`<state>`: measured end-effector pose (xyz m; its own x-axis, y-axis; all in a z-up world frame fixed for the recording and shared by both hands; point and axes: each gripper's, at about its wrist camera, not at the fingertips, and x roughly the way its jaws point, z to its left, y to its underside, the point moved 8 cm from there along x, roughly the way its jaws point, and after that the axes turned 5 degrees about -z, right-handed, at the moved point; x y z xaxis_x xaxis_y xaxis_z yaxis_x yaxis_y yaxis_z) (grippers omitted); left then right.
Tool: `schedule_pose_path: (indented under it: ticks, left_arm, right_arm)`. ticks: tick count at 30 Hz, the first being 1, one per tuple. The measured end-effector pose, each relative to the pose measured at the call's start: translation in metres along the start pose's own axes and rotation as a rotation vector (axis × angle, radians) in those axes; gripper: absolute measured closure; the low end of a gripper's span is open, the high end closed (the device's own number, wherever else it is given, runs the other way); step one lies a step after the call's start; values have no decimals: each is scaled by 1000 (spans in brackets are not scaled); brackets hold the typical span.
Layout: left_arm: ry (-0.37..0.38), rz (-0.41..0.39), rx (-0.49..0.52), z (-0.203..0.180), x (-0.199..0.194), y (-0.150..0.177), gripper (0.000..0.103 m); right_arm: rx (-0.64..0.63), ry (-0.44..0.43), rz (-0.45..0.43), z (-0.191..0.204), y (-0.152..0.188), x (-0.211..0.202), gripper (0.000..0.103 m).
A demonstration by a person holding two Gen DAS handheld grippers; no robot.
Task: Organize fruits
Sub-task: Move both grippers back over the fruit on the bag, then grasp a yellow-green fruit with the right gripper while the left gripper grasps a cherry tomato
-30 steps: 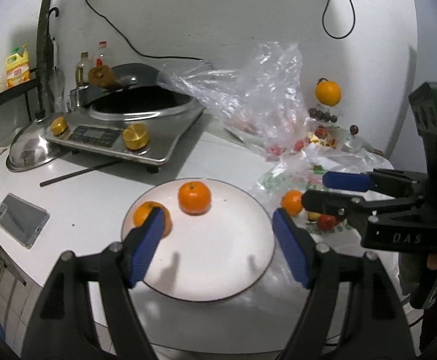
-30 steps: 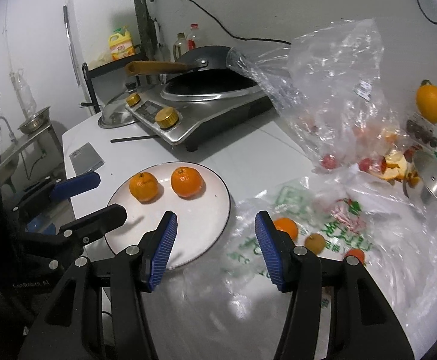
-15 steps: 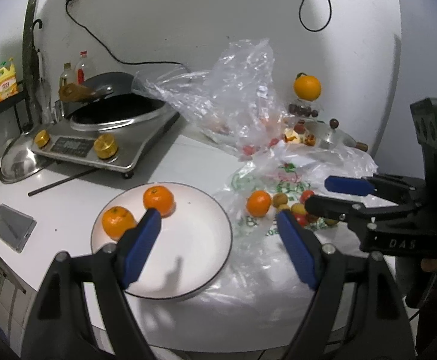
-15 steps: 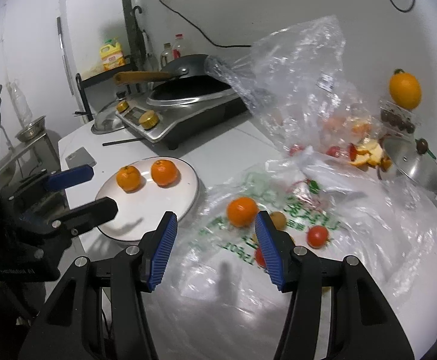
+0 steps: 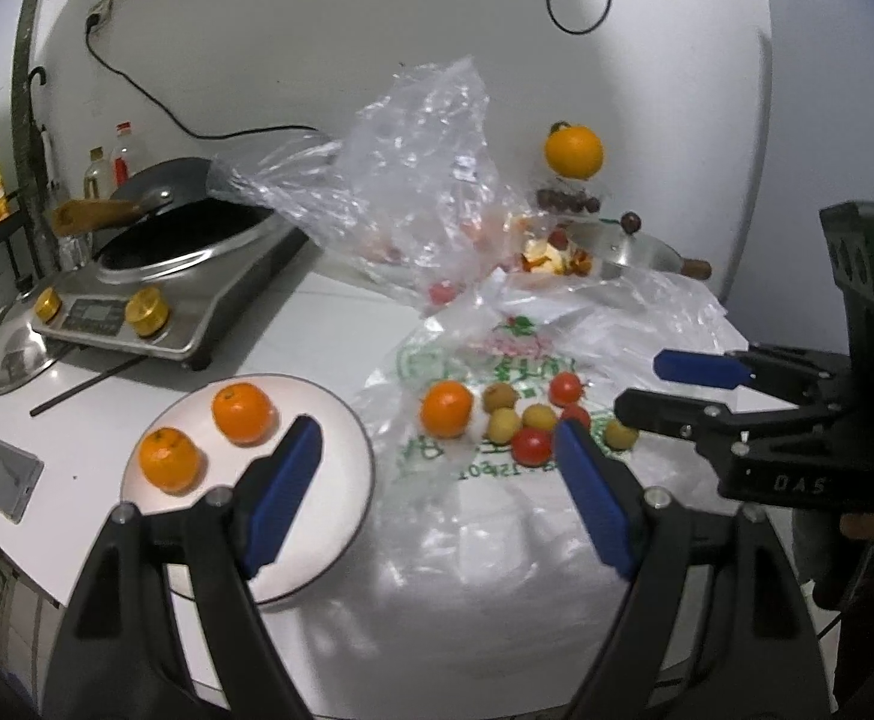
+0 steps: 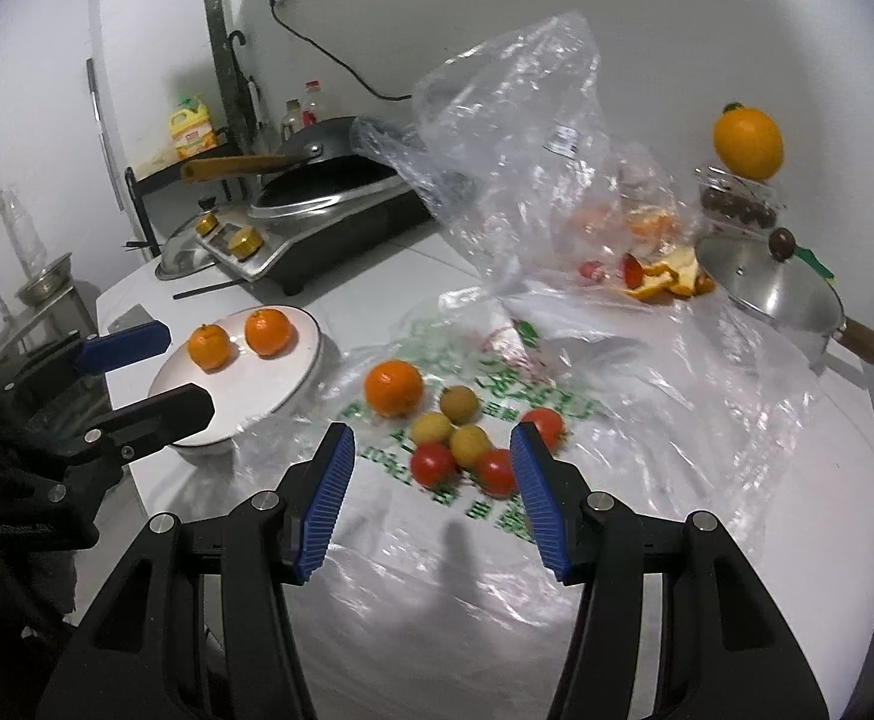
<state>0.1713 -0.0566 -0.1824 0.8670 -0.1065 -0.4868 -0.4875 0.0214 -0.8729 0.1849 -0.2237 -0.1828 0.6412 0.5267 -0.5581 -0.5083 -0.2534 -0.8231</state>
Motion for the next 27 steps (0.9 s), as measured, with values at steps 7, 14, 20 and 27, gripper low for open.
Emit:
schedule_pose_path:
  ticks: [7,14,20,27]
  left_arm:
    - [8,25,25,-21,14,3,22]
    - [13,51,52,-35,29,8,22]
    - [6,72,83,-46,46,14,22]
    - [-12,107,118,-57,69,23,22]
  right_arm:
    - [29,-8,13,-20,15,-2,46]
    - [42,-12,25,-36,22,1,46]
    - [57,-20,38,-46,28,7,46]
    - [68,-39,71,-56,36,19,46]
